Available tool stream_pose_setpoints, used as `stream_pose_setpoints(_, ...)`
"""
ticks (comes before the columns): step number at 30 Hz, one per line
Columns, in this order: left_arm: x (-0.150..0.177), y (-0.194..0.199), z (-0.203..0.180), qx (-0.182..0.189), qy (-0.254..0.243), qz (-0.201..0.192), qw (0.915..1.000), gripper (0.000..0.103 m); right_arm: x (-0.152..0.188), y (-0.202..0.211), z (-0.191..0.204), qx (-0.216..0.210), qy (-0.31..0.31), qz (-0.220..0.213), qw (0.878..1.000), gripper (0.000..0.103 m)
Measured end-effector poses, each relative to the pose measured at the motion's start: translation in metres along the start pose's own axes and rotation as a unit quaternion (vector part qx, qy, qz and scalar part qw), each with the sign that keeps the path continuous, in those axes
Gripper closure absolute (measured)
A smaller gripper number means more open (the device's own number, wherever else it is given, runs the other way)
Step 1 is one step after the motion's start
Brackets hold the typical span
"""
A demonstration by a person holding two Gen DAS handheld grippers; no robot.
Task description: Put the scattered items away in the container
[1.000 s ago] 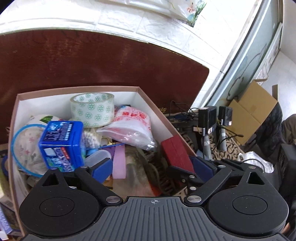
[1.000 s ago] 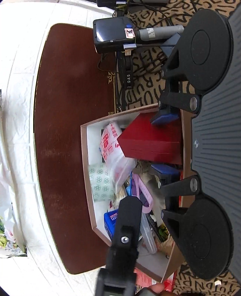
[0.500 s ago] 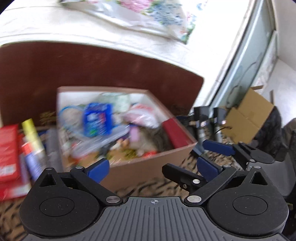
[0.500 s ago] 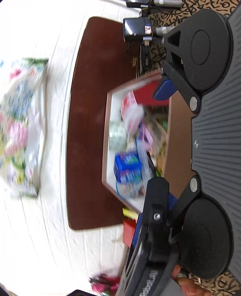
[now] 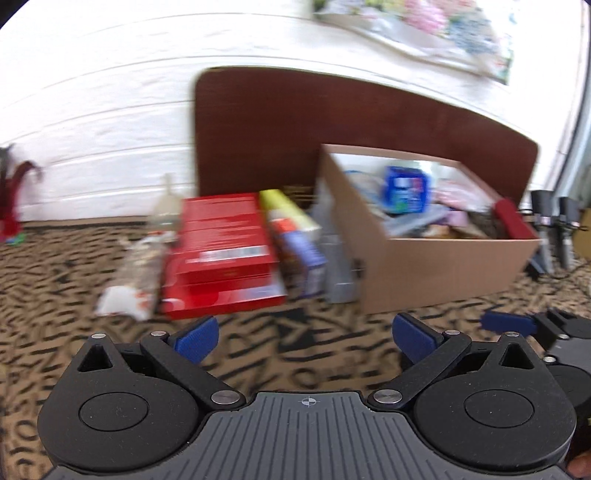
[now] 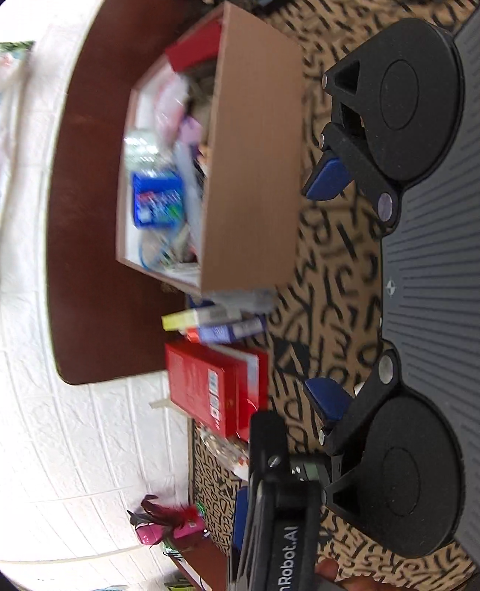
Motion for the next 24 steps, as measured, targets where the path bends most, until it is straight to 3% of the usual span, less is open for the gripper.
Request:
stream_pose_setpoints(4,0.007,0.007,0.026,-0.022,0.007,-0.003,0.9997,0.000,0.001,-0.004,0.018,-0.019,-0.018,0.010,1.000,0.001)
stream_pose_setpoints(14,0.022,0.006,0.063,-0.031,0.037,0.002,0.9988,0.000,0.004,-0.010,0.048,-0.024,-0.016,0.024,0.999,0.001)
stream_pose_setpoints(18,0.031,0.008,0.095,-0.063,0.059,0.000,0.9963,0.000,0.007,-0.017,0.059,-0.022,-0.030,0.033,0.999,0.001)
stream_pose_setpoints(21,0.044,0.003,0.125,-0.091,0.090,0.015,0.9916,0.000,0.010,-0.025,0.066,-0.013,-0.018,0.036,0.999,0.001)
stream_pose_setpoints(24,0.058,-0.009,0.144,-0.087,0.112,0.042,0.9890,0.000,0.015,-0.038,0.076,-0.024,-0.009,0.045,0.999,0.001)
Point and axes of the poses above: each gripper's, at about its wrist camera, not at the fingertips, and y roughly against the way its jaws point, z to its left, x to its underside, the point moved 6 cm from there along -y, roughly the way its jaws point, and after that the axes turned 9 degrees about z, right-handed, at the moved point
